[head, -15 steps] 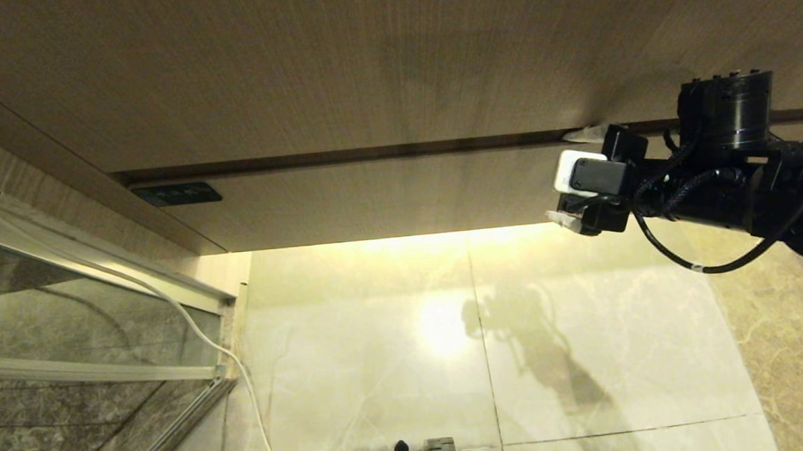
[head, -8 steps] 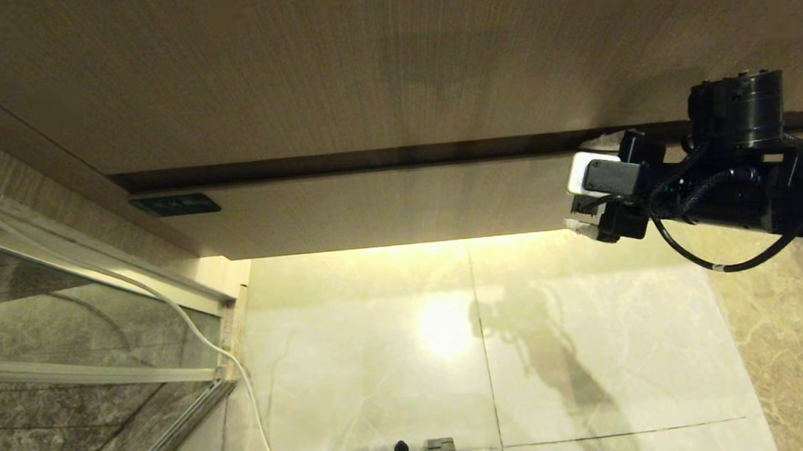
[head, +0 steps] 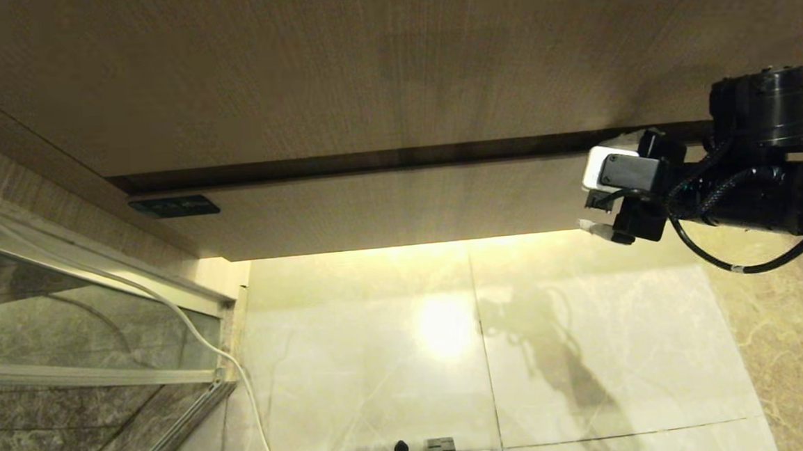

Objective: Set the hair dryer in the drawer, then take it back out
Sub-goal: Pull open the drawer

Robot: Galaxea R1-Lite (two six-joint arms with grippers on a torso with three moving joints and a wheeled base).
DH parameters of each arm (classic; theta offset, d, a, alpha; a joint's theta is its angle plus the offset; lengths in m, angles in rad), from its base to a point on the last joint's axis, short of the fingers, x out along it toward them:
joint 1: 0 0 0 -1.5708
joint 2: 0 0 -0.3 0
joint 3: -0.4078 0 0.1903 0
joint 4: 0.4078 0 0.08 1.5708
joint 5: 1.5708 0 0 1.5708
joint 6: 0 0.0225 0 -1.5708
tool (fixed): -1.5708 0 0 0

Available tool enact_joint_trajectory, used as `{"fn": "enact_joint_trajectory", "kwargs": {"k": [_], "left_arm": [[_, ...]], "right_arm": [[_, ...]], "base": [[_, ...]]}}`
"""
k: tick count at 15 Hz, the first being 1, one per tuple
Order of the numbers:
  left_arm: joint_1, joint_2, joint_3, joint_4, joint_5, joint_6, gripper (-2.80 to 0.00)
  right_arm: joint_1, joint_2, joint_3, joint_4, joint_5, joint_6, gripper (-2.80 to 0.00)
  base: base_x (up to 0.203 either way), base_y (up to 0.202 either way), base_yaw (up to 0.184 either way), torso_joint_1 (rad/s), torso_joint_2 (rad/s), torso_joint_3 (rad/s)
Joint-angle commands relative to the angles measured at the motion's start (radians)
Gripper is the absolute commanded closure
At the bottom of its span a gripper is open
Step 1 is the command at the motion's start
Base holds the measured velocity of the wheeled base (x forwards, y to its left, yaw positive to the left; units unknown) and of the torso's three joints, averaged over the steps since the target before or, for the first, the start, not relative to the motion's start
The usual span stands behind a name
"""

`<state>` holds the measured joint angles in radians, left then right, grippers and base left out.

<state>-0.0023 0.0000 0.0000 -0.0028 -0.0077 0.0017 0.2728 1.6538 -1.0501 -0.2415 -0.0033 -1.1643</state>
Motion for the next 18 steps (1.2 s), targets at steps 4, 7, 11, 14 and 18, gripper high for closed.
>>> {"fn": "enact_joint_trajectory", "kwargs": {"k": [4, 7, 11, 14, 18], "left_arm": [[-0.001, 0.0, 0.0, 0.0, 0.0, 0.0, 0.0], [-0.001, 0.0, 0.001, 0.0, 0.0, 0.0, 0.0], [-0.001, 0.0, 0.001, 0.0, 0.0, 0.0, 0.0], [-0.001, 0.0, 0.0, 0.0, 0.0, 0.0, 0.0], [0.0, 0.0, 0.001, 0.0, 0.0, 0.0, 0.0]], "right_arm": [[0.003, -0.02, 0.043, -0.018, 0.0, -0.009, -2.8], [0.002, -0.103, 0.131, 0.108, -0.001, -0.005, -2.8], [-0.007, -0.208, 0.248, 0.174, -0.011, 0.002, -2.8], [-0.012, -0.226, 0.236, 0.169, -0.003, 0.003, -2.8], [-0.007, -0.19, 0.235, -0.028, 0.019, 0.005, -2.8]], "base": [[0.0, 0.0, 0.0, 0.0, 0.0, 0.0], [0.0, 0.0, 0.0, 0.0, 0.0, 0.0], [0.0, 0.0, 0.0, 0.0, 0.0, 0.0], [0.0, 0.0, 0.0, 0.0, 0.0, 0.0], [0.0, 0.0, 0.0, 0.0, 0.0, 0.0]]}}
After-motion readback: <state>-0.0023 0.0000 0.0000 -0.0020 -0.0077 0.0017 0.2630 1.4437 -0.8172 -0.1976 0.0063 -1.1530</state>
